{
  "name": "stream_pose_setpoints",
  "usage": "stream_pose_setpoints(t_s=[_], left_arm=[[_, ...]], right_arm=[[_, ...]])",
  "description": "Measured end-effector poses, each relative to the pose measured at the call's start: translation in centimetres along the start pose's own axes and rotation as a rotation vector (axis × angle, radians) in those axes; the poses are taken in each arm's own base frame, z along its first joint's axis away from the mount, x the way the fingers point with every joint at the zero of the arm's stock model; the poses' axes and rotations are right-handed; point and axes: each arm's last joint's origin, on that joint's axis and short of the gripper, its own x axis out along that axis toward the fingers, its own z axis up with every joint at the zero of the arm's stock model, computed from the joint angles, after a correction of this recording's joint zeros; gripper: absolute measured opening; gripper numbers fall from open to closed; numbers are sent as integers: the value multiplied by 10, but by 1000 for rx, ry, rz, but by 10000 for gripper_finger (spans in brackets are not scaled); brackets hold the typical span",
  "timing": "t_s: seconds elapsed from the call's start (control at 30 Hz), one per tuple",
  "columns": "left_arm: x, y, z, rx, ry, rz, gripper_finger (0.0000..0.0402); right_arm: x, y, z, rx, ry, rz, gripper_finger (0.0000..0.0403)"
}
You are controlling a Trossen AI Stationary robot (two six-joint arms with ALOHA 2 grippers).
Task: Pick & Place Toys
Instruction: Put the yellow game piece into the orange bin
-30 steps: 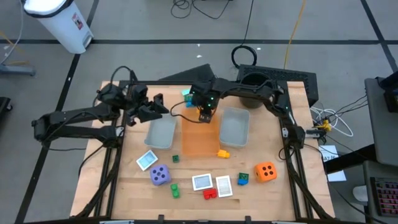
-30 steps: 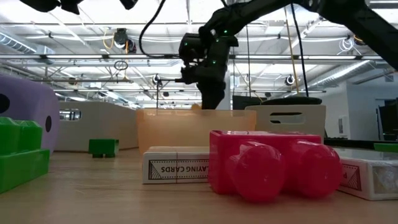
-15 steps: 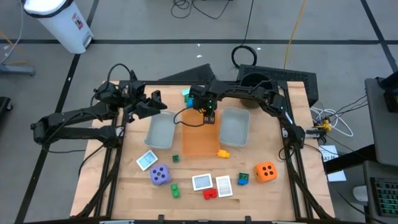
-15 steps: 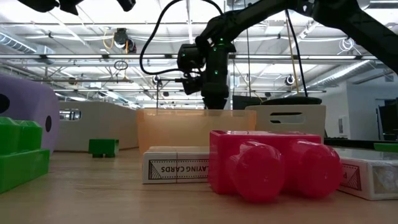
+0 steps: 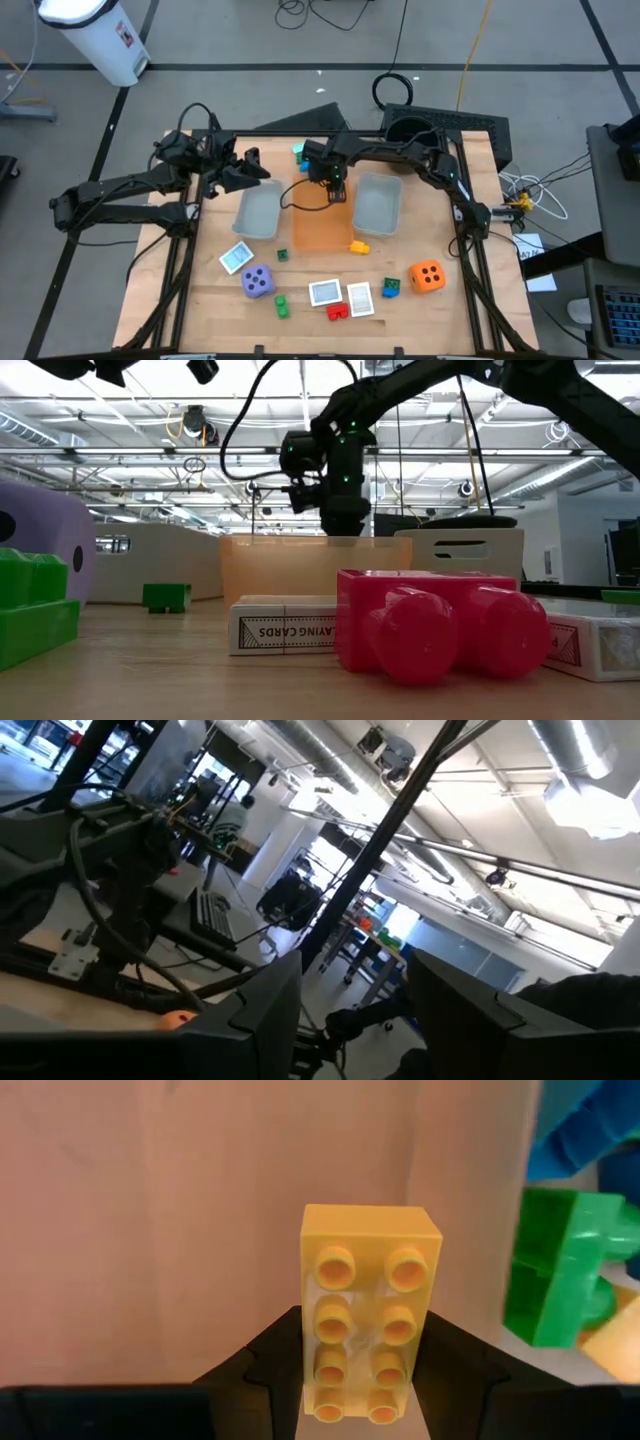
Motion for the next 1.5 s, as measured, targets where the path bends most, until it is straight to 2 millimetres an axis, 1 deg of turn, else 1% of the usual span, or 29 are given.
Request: stream_pose_setpoints(t_s=[0.13, 0.2, 0.7, 0.97, 1.23, 1.5], left_arm=[[0, 0, 0, 1, 0, 0, 187], [0, 0, 0, 1, 0, 0, 186], [0, 1, -1, -7, 6, 8, 187], [0, 1, -1, -1, 6, 8, 187], [0, 1, -1, -1, 6, 8, 186], [0, 1, -1, -2, 5, 9, 186]], right_arm=[[12, 1, -1, 0, 49, 19, 142], [15, 0, -1, 5, 47, 18, 142], [14, -2, 2, -19, 8, 29, 143], [15, -7, -2, -4, 19, 25, 143], [31, -7, -11, 20, 65, 42, 143], [33, -7, -11, 30, 54, 38, 143]])
